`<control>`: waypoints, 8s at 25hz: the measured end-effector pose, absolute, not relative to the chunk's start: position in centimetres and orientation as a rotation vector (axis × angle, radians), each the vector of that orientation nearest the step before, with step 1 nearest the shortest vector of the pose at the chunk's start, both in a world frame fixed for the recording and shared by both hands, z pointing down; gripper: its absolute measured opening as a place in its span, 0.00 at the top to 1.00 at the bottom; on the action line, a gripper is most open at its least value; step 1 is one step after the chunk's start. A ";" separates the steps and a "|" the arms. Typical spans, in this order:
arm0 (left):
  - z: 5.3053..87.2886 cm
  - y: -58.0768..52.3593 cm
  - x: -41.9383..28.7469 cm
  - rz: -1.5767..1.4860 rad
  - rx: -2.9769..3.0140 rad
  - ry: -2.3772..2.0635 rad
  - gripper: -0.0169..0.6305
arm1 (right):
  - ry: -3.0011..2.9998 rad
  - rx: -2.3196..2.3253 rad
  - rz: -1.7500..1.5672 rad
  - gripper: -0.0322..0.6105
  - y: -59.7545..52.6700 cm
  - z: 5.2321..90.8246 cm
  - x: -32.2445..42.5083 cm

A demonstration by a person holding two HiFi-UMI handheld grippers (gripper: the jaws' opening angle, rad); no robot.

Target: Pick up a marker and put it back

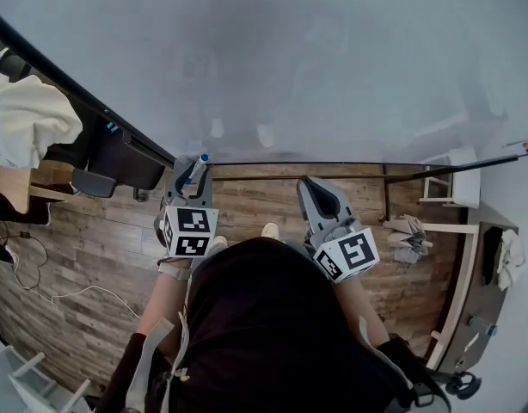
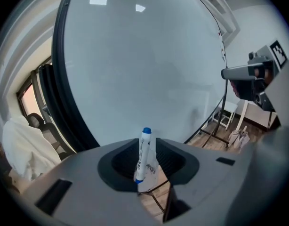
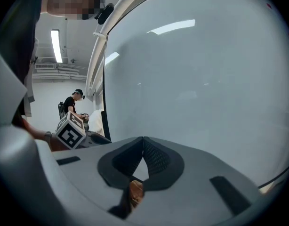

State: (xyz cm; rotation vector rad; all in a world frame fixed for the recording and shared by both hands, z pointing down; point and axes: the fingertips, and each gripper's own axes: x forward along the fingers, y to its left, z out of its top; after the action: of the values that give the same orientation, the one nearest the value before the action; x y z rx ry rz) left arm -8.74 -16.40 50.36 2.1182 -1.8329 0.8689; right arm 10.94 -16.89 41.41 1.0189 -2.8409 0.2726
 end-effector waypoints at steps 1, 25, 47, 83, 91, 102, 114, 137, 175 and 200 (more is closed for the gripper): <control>50.4 -16.6 -8.8 0.880 2.109 -1.838 0.79 | -2.843 1.017 0.270 0.93 -17.0 41.3 11.1; 50.9 -18.0 -8.6 0.918 2.004 -1.917 0.86 | -2.882 0.903 0.250 0.93 -18.8 41.0 12.4; 42.1 -15.2 -11.5 0.523 2.046 -2.171 0.86 | -2.966 0.573 0.226 0.93 -18.0 39.6 5.2; 39.1 0.6 -21.8 0.341 1.670 -2.466 0.86 | -2.989 0.038 0.177 0.93 -9.3 38.5 -9.1; 40.3 3.8 -23.1 0.316 1.608 -2.472 0.86 | -2.983 -0.047 0.174 0.93 -7.2 39.0 -11.1; 41.2 5.6 -23.7 0.299 1.568 -2.478 0.86 | -2.963 -0.058 0.158 0.93 -6.1 39.3 -11.6; 41.1 3.8 -23.0 0.325 1.661 -2.432 0.86 | -2.967 0.056 0.169 0.93 -7.0 39.4 -10.4; 38.7 -5.8 -18.3 0.367 2.062 -2.240 0.86 | -2.948 0.476 0.171 0.93 -11.7 38.9 -3.0; 42.0 -14.2 -10.0 0.450 2.420 -1.824 0.86 | -2.769 1.081 0.278 0.93 -12.6 40.5 8.9; 48.3 -15.1 -8.9 0.525 2.400 -1.699 0.86 | -2.658 1.182 0.361 0.93 -11.2 43.0 10.8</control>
State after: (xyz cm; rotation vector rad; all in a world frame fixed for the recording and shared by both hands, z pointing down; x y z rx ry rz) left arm -8.86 -15.09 48.30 2.3996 -1.6994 0.5251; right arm 10.76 -11.18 42.99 1.1815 -2.6581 0.3606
